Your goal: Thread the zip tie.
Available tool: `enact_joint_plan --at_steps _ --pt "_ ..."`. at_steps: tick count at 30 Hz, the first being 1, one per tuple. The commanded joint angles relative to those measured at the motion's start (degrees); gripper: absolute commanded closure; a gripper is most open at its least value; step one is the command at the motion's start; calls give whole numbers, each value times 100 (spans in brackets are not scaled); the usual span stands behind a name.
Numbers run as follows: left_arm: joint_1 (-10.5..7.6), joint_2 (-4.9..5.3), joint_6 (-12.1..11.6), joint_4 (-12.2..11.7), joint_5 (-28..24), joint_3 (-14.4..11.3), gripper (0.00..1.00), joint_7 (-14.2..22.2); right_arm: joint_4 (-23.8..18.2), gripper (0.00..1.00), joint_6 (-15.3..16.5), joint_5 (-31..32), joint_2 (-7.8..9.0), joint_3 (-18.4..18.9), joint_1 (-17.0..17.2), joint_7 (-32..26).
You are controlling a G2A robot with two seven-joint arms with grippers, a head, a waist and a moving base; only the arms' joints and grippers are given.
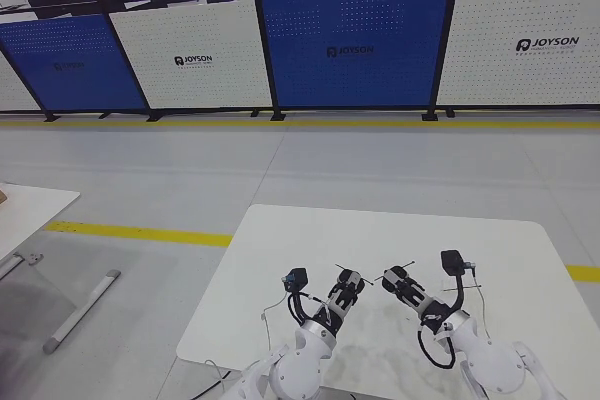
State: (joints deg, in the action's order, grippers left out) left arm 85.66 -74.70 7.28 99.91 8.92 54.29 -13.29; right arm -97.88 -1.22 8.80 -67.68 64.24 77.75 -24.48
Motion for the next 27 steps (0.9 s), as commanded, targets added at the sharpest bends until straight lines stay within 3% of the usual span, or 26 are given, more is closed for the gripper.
enact_joint_plan --at_steps 1,4,9,10,13,20,24,27 --pt "-15 6 -9 -10 53 26 100 36 0 100 0 0 0 0 0 0" --pt "-49 61 63 58 244 220 100 398 0 100 0 0 0 0 0 0" --pt "80 219 107 228 589 586 100 1577 0 100 0 0 0 0 0 0" --pt "114 236 74 235 631 622 100 1667 0 100 0 0 0 0 0 0" --pt "177 216 -65 194 435 616 100 1465 0 100 0 0 0 0 0 0" --pt "177 216 -65 194 435 616 100 1465 -2 100 17 6 -2 4 20 52" --pt "137 170 17 175 401 568 100 1005 -6 100 416 2 -9 21 270 419" --pt "78 139 47 113 396 475 100 908 17 100 573 248 -29 -84 454 822"
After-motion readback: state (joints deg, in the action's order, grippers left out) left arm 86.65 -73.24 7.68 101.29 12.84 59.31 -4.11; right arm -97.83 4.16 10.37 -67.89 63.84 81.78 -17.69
